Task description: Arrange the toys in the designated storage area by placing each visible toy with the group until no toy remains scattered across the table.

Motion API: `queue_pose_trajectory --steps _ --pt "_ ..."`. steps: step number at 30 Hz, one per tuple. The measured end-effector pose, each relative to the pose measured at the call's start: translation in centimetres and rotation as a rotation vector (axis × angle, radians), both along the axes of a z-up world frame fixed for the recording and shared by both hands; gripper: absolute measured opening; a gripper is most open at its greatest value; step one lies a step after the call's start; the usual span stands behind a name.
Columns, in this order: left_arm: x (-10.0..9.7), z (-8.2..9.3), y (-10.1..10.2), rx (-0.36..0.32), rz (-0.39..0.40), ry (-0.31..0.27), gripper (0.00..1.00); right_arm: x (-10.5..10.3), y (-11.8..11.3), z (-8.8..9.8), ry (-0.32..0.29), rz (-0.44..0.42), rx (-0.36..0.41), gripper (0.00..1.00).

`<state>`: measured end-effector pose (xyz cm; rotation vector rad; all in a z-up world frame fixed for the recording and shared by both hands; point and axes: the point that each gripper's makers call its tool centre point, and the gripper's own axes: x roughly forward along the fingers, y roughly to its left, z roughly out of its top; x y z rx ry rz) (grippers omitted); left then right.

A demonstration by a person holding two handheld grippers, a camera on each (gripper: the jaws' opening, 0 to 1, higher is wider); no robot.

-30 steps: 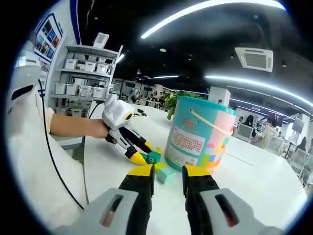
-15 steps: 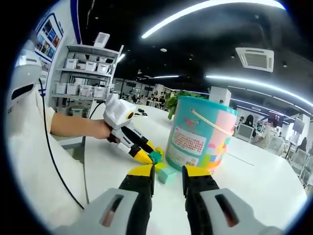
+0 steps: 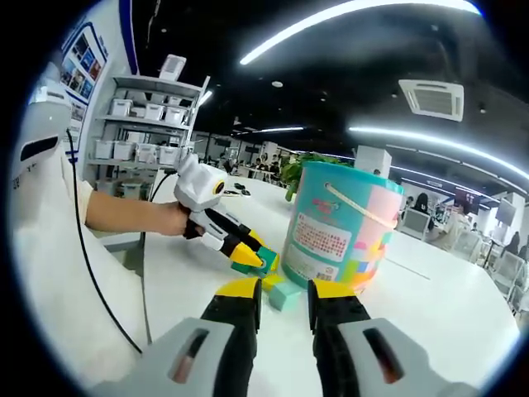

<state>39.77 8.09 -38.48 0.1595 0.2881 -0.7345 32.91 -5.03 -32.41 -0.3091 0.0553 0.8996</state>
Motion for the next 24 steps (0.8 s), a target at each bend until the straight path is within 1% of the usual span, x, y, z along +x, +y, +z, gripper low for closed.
queue_pose_trajectory --steps 4,8,13,15,17,20,21,23,24 --pt "-0.1 0.6 0.1 -0.038 0.005 0.0 0.2 0.0 0.0 -0.1 0.001 0.0 -0.003 0.22" --pt "0.1 1.2 0.5 -0.04 -0.001 -0.009 0.2 0.1 0.0 0.0 0.0 -0.003 0.0 0.22" --pt "-0.5 2.0 0.6 -0.051 -0.018 -0.018 0.21 0.1 -0.2 0.1 0.0 -0.006 0.001 0.22" --pt "-1.0 2.8 0.7 -0.058 -0.03 -0.027 0.21 0.2 -0.3 0.2 0.0 -0.01 0.003 0.22" --pt "-1.3 3.2 0.8 -0.063 -0.034 -0.032 0.21 0.2 -0.4 0.2 -0.001 -0.012 0.005 0.22" --pt "-1.7 4.3 0.8 -0.09 -0.045 -0.038 0.2 0.2 -0.5 0.3 -0.003 -0.014 0.007 0.22" --pt "-2.1 4.8 0.4 -0.113 -0.048 -0.038 0.2 0.2 -0.5 0.3 -0.003 -0.014 0.007 0.22" --pt "-2.2 5.4 0.4 -0.173 -0.048 -0.022 0.2 0.2 -0.5 0.3 -0.003 -0.014 0.007 0.22" --pt "-2.3 5.3 0.4 -0.175 -0.051 -0.012 0.2 0.3 -0.5 0.3 -0.003 -0.014 0.008 0.22"
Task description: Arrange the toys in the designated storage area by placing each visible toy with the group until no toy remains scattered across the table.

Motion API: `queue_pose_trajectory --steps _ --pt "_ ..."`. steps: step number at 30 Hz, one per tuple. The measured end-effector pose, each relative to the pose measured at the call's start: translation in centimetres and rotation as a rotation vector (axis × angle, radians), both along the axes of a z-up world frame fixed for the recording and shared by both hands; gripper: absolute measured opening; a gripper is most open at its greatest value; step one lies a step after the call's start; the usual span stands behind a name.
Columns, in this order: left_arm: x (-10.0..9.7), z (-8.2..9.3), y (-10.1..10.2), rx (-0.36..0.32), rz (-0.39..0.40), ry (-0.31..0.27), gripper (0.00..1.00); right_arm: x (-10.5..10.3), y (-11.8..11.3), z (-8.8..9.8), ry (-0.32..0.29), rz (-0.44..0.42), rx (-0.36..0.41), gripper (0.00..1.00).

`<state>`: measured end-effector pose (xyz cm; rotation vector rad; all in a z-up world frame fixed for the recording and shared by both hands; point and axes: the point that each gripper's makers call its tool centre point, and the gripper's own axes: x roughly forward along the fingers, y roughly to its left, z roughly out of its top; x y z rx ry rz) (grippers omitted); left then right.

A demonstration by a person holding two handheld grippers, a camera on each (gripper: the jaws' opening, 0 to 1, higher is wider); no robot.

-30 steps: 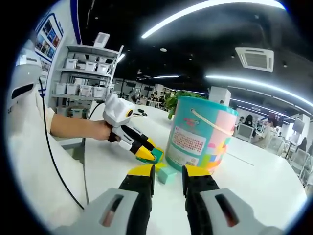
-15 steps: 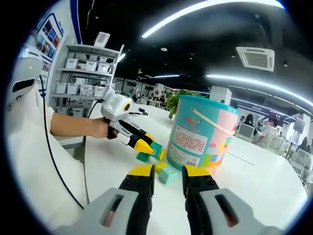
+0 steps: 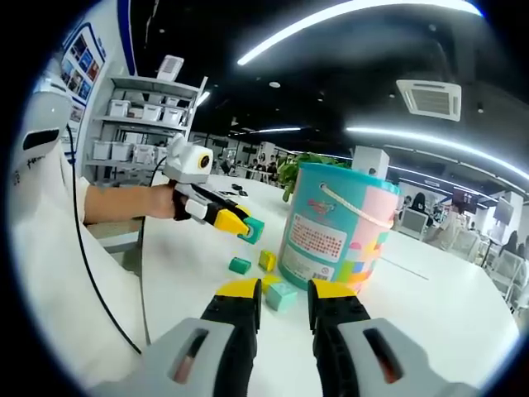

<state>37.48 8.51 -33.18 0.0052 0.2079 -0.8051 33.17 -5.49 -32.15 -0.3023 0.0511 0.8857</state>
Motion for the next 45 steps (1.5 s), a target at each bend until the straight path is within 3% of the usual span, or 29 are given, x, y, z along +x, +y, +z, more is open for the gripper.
queue_pose_trajectory --steps 8,13,20,25,31,34,39,43,45 --pt "-0.1 1.7 0.5 -0.034 0.002 -0.008 0.2 0.0 0.1 0.1 -0.003 0.003 -0.003 0.22" --pt "-0.1 1.6 1.2 -0.064 0.009 0.034 0.2 0.0 0.0 -0.1 0.0 0.001 -0.003 0.22" --pt "0.3 2.7 1.9 -0.019 0.008 0.008 0.2 -0.1 0.0 0.0 -0.003 0.004 -0.005 0.22" --pt "0.5 5.7 2.6 -0.002 0.0 -0.067 0.2 -0.1 -0.1 0.0 -0.004 0.003 0.002 0.22" --pt "0.8 9.7 3.1 -0.008 -0.026 -0.095 0.2 -0.2 -0.4 0.0 -0.005 -0.001 -0.013 0.22" --pt "0.6 11.5 3.0 -0.031 -0.089 -0.069 0.2 -0.3 -0.4 0.2 -0.014 -0.002 -0.009 0.22" --pt "1.7 14.6 3.3 -0.012 -0.091 -0.089 0.2 -0.3 -0.2 0.0 -0.012 0.007 -0.008 0.22" --pt "2.8 17.7 3.1 -0.041 -0.111 -0.096 0.2 -0.3 -0.3 0.0 -0.011 0.004 -0.01 0.22" --pt "3.7 18.6 3.2 -0.006 -0.116 -0.094 0.2 -0.2 -0.5 0.6 -0.018 -0.002 0.008 0.23"
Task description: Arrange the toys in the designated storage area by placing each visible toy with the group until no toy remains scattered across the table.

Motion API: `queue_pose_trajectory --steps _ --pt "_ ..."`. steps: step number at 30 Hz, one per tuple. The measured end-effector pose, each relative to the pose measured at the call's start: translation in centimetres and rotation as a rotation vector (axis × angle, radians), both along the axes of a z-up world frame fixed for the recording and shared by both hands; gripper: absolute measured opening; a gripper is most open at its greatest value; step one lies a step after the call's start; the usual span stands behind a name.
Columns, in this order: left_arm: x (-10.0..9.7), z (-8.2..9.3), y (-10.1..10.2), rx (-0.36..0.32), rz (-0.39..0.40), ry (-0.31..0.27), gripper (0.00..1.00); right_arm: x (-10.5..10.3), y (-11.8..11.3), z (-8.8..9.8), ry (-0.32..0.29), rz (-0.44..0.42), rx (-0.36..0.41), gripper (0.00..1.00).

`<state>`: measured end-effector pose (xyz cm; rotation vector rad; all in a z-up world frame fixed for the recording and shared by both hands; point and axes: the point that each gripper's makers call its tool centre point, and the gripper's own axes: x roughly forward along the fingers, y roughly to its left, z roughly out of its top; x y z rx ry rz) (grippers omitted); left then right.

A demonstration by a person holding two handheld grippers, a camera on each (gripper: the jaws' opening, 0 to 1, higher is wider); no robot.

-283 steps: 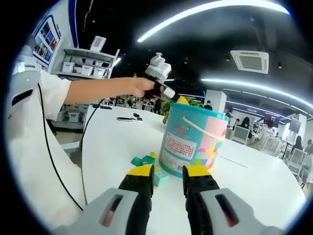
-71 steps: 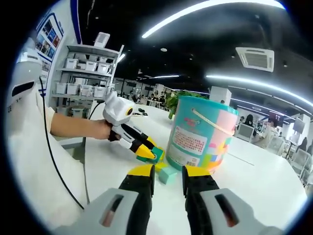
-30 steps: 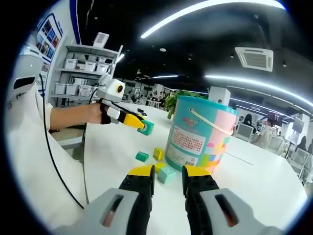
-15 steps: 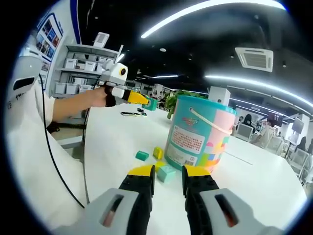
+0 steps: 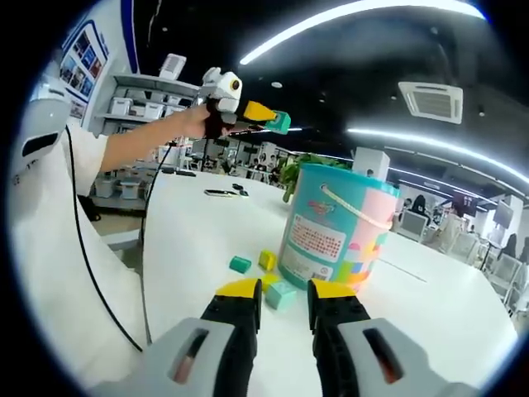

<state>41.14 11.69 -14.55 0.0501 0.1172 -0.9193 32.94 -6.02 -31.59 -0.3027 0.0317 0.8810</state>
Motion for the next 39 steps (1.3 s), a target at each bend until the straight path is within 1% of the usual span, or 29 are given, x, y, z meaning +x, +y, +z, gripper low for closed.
queue_pose_trajectory --steps 2,3,5,6,8,9,11,13,16,18,20,22,23,24,26,28,29,30,32,35,38,39 --pt "0.9 0.8 0.2 0.018 0.004 -0.003 0.2 0.2 -0.2 0.5 -0.008 -0.008 0.013 0.23" --pt "1.3 0.9 0.2 0.026 0.001 -0.006 0.2 0.2 -0.3 0.6 -0.009 -0.012 0.013 0.23" --pt "2.5 1.2 0.4 0.048 0.0 -0.021 0.2 0.3 -0.3 0.7 -0.013 -0.018 0.012 0.22" --pt "3.1 1.3 0.5 0.04 0.012 -0.013 0.2 0.2 -0.1 0.7 -0.012 -0.011 0.014 0.22" --pt "3.4 1.2 0.2 0.043 0.001 -0.007 0.2 0.0 0.2 0.6 -0.014 -0.004 0.006 0.22" --pt "3.6 1.3 -0.5 0.051 -0.016 -0.018 0.2 -0.1 0.3 0.5 -0.016 -0.002 0.0 0.22" --pt "4.1 1.7 -1.3 0.035 -0.033 -0.015 0.2 -0.1 0.3 0.4 -0.015 0.001 -0.005 0.22" --pt "4.6 2.0 -1.9 0.027 -0.036 -0.022 0.2 -0.1 0.3 0.4 -0.014 -0.001 -0.004 0.22" --pt "5.5 1.9 -2.3 0.033 -0.033 -0.026 0.21 -0.1 0.2 0.5 -0.015 -0.003 -0.003 0.22" --pt "6.6 1.6 -2.6 0.043 -0.026 -0.023 0.21 0.0 0.1 0.5 -0.017 -0.004 -0.005 0.22" --pt "7.6 1.6 -2.7 0.029 -0.022 -0.018 0.21 0.0 0.0 0.5 -0.015 -0.004 -0.005 0.22" --pt "8.4 1.6 -3.0 0.009 -0.025 0.003 0.21 0.1 0.0 0.4 -0.013 -0.005 -0.004 0.22" --pt "8.7 1.4 -3.3 0.011 -0.028 0.008 0.21 0.1 0.0 0.4 -0.013 -0.004 -0.005 0.22" --pt "8.9 1.3 -3.6 0.02 -0.033 0.011 0.21 0.1 0.0 0.3 -0.012 -0.004 -0.006 0.22" --pt "9.6 0.7 -4.1 0.065 -0.034 0.003 0.21 0.1 0.0 0.3 -0.013 -0.004 -0.008 0.22" --pt "10.7 0.6 -4.2 0.065 -0.031 0.002 0.21 0.1 0.0 0.3 -0.013 -0.005 -0.01 0.22" --pt "11.0 0.3 -4.4 0.065 -0.041 0.014 0.21 0.0 0.0 0.4 -0.014 -0.006 -0.011 0.22" --pt "11.1 -0.1 -4.5 0.079 -0.051 0.028 0.21 -0.1 0.0 0.5 -0.017 -0.006 -0.012 0.22" --pt "11.7 -0.6 -4.5 0.11 -0.043 0.022 0.21 -0.2 0.0 0.6 -0.021 -0.005 -0.015 0.22" --pt "12.1 -1.1 -4.6 0.129 -0.057 0.038 0.21 -0.1 -0.1 0.7 -0.024 -0.008 -0.02 0.22" --pt "12.7 -1.8 -4.5 0.167 -0.069 0.031 0.21 0.0 -0.3 0.6 -0.021 -0.013 -0.02 0.22" --pt "13.3 -1.9 -4.4 0.164 -0.062 0.033 0.21 0.0 -0.2 0.5 -0.019 -0.012 -0.02 0.22"
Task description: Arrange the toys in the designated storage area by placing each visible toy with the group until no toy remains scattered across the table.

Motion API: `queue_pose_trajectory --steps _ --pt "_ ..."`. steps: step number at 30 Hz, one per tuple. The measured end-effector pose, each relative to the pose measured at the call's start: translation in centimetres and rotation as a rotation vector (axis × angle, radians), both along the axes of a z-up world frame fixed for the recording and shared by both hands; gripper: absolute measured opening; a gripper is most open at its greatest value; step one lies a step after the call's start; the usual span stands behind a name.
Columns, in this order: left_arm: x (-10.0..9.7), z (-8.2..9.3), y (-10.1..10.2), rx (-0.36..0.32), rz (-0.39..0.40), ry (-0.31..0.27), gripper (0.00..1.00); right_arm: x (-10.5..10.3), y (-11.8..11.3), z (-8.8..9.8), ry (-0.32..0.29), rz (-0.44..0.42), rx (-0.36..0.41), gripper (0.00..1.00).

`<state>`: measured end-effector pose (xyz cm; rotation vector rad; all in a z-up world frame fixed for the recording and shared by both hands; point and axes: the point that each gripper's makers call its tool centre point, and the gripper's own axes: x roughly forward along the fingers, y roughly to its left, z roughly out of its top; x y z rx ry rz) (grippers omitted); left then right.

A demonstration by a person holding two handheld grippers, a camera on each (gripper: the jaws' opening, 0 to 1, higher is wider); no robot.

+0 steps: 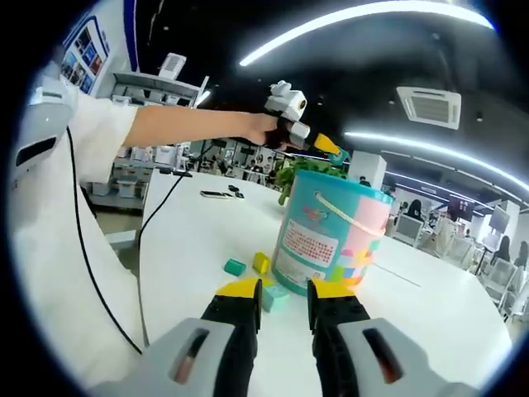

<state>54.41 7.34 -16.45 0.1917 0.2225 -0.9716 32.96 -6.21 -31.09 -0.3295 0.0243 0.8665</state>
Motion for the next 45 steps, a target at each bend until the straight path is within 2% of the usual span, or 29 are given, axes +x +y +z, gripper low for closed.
queue_pose_trajectory --steps 5,9,13,15,17,21,24,28,30,31,32,34,35,38,39,43,44,45 --pt "1.0 -0.9 -0.1 -0.006 -0.002 0.029 0.21 -0.1 0.2 -0.3 0.003 0.006 -0.008 0.22" --pt "0.6 -1.7 -0.4 -0.002 -0.026 0.055 0.21 0.2 0.0 -0.2 0.007 0.001 -0.003 0.22" --pt "0.6 -1.8 -0.1 0.009 -0.029 0.035 0.22 0.2 0.0 -0.2 0.007 -0.001 0.002 0.22" --pt "0.8 -0.7 0.1 -0.05 -0.008 0.027 0.24 0.1 0.0 -0.2 0.006 0.003 0.002 0.22" --pt "0.3 -0.3 0.3 -0.054 -0.018 0.017 0.21 0.0 0.0 -0.2 0.006 0.003 -0.002 0.22" --pt "0.9 -0.9 1.4 0.029 0.034 -0.031 0.17 0.0 0.1 -0.3 0.007 0.003 0.001 0.22" --pt "0.8 -1.8 1.8 0.065 0.035 -0.02 0.15 -0.1 0.2 -0.4 0.007 0.006 -0.003 0.22" --pt "-0.3 -2.7 1.4 0.089 -0.011 0.019 0.09 -0.1 0.3 -0.6 0.009 0.011 -0.014 0.22" --pt "-0.6 -3.7 1.4 0.179 -0.031 -0.004 0.03 0.0 0.4 -0.6 0.01 0.01 -0.01 0.22" --pt "-0.4 -4.0 1.3 0.201 -0.022 -0.022 0.03 0.0 0.4 -0.5 0.009 0.011 -0.008 0.22" --pt "-0.6 -3.8 0.9 0.184 -0.024 -0.014 0.05 -0.1 0.5 -0.5 0.007 0.013 -0.007 0.22" --pt "-0.3 -4.0 0.9 0.199 0.002 0.0 0.08 -0.1 0.6 -0.5 0.007 0.016 -0.01 0.22" --pt "-0.5 -4.0 0.7 0.215 0.0 -0.013 0.1 -0.1 0.6 -0.6 0.008 0.017 -0.012 0.22" --pt "-0.5 -4.6 0.5 0.335 0.008 -0.078 0.17 -0.1 0.6 -0.7 0.011 0.017 -0.011 0.22" --pt "-0.7 -4.7 0.4 0.357 0.009 -0.084 0.18 -0.1 0.5 -0.8 0.014 0.015 -0.011 0.22" --pt "-0.4 -4.8 0.0 0.398 0.037 -0.098 0.2 -0.1 0.6 -0.7 0.012 0.015 -0.007 0.22" --pt "-0.4 -5.2 0.1 0.439 0.032 -0.11 0.2 -0.1 0.6 -0.7 0.01 0.016 -0.007 0.22" --pt "-0.5 -5.3 -0.2 0.43 0.026 -0.117 0.19 -0.2 0.6 -0.7 0.01 0.017 -0.008 0.22"
